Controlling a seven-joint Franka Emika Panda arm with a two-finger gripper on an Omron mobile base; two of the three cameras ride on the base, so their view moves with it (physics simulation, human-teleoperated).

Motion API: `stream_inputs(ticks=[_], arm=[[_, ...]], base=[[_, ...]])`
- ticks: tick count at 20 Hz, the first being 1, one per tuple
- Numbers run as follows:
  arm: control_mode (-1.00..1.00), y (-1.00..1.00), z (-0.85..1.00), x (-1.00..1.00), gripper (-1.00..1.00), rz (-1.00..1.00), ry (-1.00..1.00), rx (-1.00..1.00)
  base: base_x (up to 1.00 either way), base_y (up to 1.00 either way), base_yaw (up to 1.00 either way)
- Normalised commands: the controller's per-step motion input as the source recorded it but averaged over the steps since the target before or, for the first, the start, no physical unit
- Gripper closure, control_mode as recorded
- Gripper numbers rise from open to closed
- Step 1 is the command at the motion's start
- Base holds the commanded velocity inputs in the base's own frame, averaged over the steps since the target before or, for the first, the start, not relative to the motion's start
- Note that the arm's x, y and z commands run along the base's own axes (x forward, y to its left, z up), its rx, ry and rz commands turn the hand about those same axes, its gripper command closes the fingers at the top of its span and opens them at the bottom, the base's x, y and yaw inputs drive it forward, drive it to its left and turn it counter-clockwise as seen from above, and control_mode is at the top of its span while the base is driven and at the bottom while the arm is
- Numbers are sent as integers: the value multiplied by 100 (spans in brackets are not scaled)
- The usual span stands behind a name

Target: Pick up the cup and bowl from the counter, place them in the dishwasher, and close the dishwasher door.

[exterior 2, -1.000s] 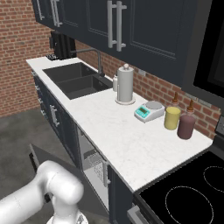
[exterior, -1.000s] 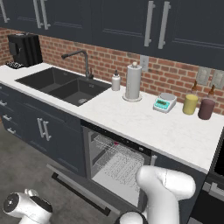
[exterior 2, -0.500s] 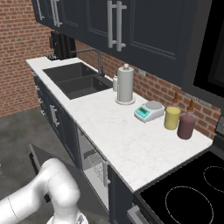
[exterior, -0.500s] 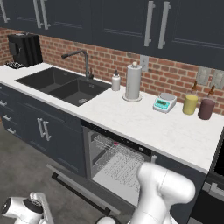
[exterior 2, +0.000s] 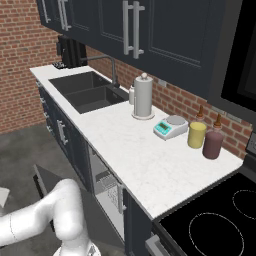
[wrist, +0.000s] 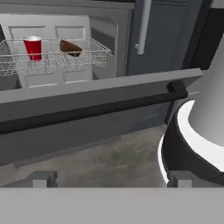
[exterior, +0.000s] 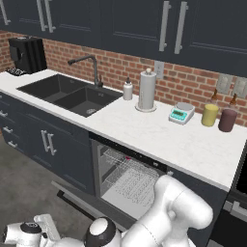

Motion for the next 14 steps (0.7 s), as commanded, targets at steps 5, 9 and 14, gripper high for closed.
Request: stream_inputs(ticks=[5,9,14], arm=[[-100,38,-61,34,-100,0,-8,-33],[-100,50,-68,13,-100,0,-14,-33],[-100,52,-76,0,-100,0,-16,-33]], base=[[0,0,0],[0,0,0],[0,0,0]])
